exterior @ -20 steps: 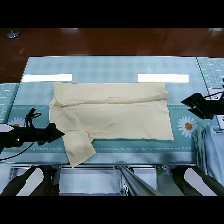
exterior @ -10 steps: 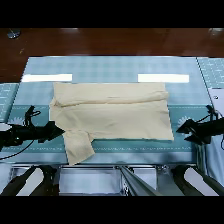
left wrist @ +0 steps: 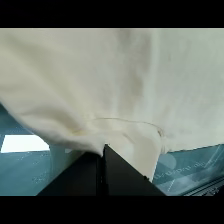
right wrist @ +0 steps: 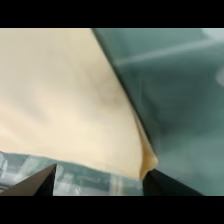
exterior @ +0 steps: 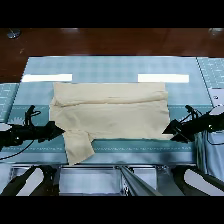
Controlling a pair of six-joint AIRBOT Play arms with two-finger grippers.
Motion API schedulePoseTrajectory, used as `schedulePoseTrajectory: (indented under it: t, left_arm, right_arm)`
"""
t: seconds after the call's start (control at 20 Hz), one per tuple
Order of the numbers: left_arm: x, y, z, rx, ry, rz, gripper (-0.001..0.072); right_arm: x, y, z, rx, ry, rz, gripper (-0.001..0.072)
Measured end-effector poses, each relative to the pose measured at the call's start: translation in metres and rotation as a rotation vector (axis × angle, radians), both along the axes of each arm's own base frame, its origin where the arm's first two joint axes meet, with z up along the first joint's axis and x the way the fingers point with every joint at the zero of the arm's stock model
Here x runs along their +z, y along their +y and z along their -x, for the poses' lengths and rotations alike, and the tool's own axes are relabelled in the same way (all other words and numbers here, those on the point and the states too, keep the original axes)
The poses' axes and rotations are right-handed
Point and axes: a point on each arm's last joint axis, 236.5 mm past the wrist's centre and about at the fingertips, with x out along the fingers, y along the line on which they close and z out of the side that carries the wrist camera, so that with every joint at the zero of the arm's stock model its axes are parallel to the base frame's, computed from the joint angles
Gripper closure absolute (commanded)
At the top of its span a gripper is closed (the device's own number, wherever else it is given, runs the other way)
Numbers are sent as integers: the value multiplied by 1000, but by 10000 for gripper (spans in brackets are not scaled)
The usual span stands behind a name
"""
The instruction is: Fold the shirts.
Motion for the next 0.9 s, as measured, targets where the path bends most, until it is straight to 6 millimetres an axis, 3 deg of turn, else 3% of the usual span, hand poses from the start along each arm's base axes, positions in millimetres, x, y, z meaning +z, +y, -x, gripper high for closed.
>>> schedulePoseTrajectory:
  t: [0.05, 0.1, 0.15, 0.2, 0.35, 0.5, 0.7, 0.9]
  left_arm:
    - [0, 0, 0, -4, -3, -1, 688]
    - [0, 0, 0, -5, -5, -2, 687]
    - [0, 0, 0, -7, -6, -3, 687]
    - [0, 0, 0, -8, -8, -4, 687]
    - [0, 2, -3, -6, -18, -11, 687]
    - [13, 5, -19, 6, -66, -9, 687]
    - [45, 19, -59, 43, -186, -36, 687]
    - [60, 29, -107, 105, -263, -41, 687]
  right_arm:
    - [0, -1, -9, -9, -26, 4, 112]
    - [0, -2, -16, -16, -51, 11, 266]
    - [-1, -5, -25, -21, -80, 26, 613]
    - [-3, -8, -30, -16, -102, 40, 687]
    - [5, 3, -34, 41, -134, -5, 687]
    - [25, -5, -56, 63, -200, -4, 687]
    - [66, -29, -106, 39, -343, 42, 687]
    - [80, -29, -150, 29, -436, 43, 687]
